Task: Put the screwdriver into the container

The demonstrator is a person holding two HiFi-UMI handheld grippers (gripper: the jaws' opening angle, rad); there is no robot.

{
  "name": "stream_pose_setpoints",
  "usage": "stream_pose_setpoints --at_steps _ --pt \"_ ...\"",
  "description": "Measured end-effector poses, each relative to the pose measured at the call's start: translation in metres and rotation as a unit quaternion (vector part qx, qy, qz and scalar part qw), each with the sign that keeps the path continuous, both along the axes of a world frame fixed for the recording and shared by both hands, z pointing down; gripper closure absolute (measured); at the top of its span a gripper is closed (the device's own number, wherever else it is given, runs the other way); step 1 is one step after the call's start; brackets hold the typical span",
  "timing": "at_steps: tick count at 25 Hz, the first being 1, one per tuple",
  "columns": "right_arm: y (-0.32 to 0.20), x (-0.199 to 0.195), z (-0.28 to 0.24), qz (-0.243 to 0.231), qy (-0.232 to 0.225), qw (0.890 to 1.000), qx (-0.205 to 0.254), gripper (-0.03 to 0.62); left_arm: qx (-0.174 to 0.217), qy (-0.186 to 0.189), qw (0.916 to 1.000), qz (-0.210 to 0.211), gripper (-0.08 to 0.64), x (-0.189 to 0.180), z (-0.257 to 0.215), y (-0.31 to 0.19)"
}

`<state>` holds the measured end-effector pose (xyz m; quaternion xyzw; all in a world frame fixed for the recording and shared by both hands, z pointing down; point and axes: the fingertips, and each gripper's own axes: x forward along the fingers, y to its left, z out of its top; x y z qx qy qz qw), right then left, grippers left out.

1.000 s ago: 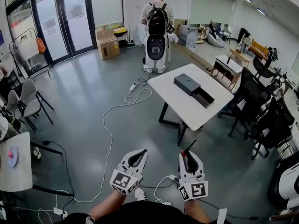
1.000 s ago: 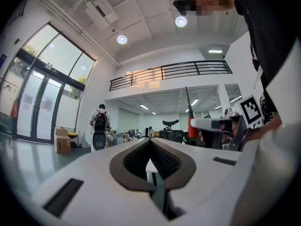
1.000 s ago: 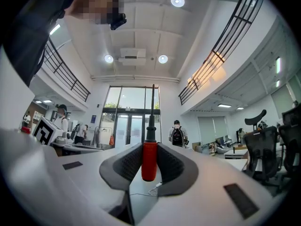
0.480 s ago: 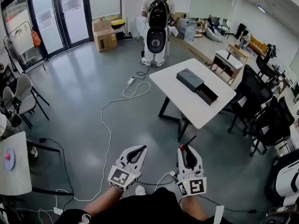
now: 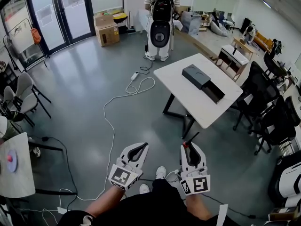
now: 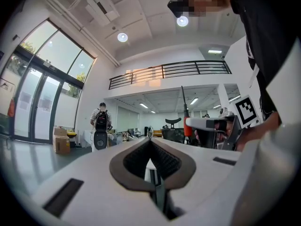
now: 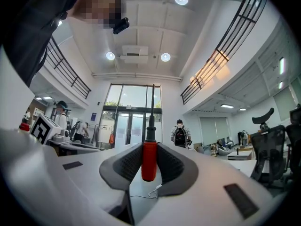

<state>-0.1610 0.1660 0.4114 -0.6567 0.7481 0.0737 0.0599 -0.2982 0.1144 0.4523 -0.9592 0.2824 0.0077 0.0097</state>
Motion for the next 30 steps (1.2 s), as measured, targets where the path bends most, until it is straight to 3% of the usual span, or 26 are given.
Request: stream_pose_setpoints --at_steps 8,23,30 --pt "-0.042 0.028 0.004 -0.003 -0.002 1.0 -0.001 0.483 -0.01 -0.007 0.9999 0.002 0.555 0.027 0.009 -0.038" --pt "-0.12 0.143 0.021 0.024 -0.013 0.999 -0.018 0.483 -0.007 -0.021 0.9997 0.008 0.555 0.138 0.006 -0.131" --pt "-0.139 0.171 0.018 0.017 -0.007 1.0 -0.006 0.483 -0.002 -0.025 0.9996 0.01 0.555 0.169 -0.003 -0.15"
